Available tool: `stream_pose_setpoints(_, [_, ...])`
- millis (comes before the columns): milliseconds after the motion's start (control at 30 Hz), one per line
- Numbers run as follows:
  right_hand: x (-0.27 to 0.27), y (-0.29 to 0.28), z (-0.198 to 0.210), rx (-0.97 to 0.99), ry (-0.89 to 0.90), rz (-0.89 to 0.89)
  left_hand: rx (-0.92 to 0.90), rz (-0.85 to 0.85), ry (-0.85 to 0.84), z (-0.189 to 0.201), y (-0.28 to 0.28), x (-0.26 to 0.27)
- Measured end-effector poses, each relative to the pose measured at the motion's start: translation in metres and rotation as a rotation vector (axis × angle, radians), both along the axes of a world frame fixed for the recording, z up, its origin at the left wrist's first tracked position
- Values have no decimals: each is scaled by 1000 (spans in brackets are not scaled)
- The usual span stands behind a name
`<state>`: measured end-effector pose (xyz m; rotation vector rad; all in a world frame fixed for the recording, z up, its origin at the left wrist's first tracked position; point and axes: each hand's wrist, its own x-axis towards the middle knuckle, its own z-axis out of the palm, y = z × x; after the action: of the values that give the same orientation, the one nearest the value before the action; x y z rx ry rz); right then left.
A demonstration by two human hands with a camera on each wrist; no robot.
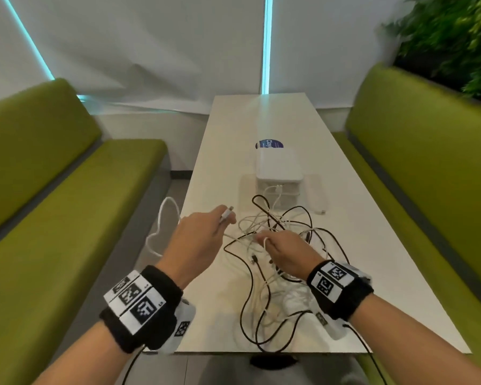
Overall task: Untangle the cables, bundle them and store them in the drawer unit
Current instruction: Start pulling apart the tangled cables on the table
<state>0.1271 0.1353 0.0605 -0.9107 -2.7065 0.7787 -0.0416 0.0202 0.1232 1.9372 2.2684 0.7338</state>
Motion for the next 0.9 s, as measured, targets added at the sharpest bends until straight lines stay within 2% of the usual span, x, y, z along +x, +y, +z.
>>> stream_pose_setpoints(67, [4, -7, 2, -14, -4, -14, -131, 70, 45, -13, 3, -2])
stream_pose_setpoints(167, [9, -12, 0, 12, -42, -34, -181, 83, 58, -16, 5, 2])
stream_pose_setpoints(233, [7, -13, -6, 71, -78, -12, -193, 46, -23, -14, 9, 8])
stream_pose_setpoints(300, [5, -14, -11, 136, -110, 2, -209, -50, -195, -12, 15, 17])
stream_pose_setpoints(333, [4, -12, -12, 156, -122, 13, -227, -123, -209, -13, 19, 22])
stream_pose_setpoints(400, [2, -9, -14, 199, -131, 30, -274, -304, -78, -22, 27, 32])
stream_pose_setpoints(433, [2, -10, -13, 216, -80, 43, -276, -379, -20, -30, 30, 35])
stream_pose_setpoints(500, [4, -13, -7, 109, -52, 57, -254, -438, -19, -43, 35, 33])
stream_pose_setpoints(533, [5, -10, -11, 143, 13, 51, -213, -429, -40, -48, 37, 32])
stream_pose_setpoints(567, [4, -9, -9, 80, 38, 42, -169, -404, -41, -52, 39, 31])
stream_pose_setpoints(600, [5, -5, -10, 136, 63, 8, -147, -360, -30, -55, 41, 33])
stream_pose_setpoints(633, [5, -2, -13, 81, 34, -7, -140, -305, -19, -56, 42, 35])
stream_pose_setpoints(700, [6, 1, -15, 24, -16, -43, -185, -235, 64, -60, 45, 37])
stream_pose_setpoints(800, [5, -1, -18, 18, -11, -19, -198, -231, 198, -60, 43, 35])
stream_pose_setpoints(900, [5, 1, -21, 1, -8, -6, -52, -206, 85, -43, 33, 32])
